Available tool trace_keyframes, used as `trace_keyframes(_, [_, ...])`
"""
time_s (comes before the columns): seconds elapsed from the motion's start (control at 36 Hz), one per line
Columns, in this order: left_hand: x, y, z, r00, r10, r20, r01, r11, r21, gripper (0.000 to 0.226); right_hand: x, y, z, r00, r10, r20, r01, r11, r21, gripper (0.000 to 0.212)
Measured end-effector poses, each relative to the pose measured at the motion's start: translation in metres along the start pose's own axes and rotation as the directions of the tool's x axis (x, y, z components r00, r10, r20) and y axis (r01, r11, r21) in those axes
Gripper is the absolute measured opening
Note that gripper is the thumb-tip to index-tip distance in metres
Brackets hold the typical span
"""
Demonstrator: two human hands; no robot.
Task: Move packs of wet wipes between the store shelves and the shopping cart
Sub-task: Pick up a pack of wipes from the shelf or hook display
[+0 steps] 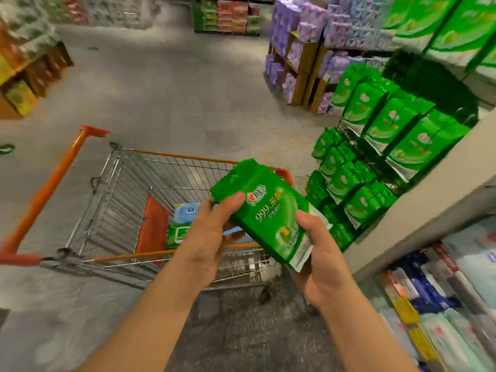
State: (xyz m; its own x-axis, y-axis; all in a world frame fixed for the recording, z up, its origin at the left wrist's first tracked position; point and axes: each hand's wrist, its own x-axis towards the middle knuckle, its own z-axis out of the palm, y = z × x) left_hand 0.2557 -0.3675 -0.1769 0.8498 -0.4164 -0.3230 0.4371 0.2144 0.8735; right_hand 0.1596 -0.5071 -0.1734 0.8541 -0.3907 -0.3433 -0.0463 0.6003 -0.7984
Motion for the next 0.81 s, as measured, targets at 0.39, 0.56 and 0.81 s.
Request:
trace_keyframes(0.39, [0.024, -0.008, -0.135, 0.964, -0.189, -0.185, 0.158, 0.973, -0.17, 0.043, 0.056, 0.08, 0.08, 0.934, 0.357, -0.01, -0.356, 0.93, -0.09, 0.053])
trace_keyframes(0.56, [0.055, -0.012, -0.149, 0.945, -0.242, -0.219, 0.202, 0.961, -0.191, 0.025, 0.095, 0.085, 0.084, 0.925, 0.379, -0.01, -0.378, 0.921, -0.099, 0.053])
trace_keyframes(0.81, [0.118, 0.002, -0.171, 0.926, -0.281, -0.25, 0.304, 0.951, 0.056, 0.071, 0.189, 0.088, 0.078, 0.904, 0.427, 0.01, -0.409, 0.873, -0.267, 0.057])
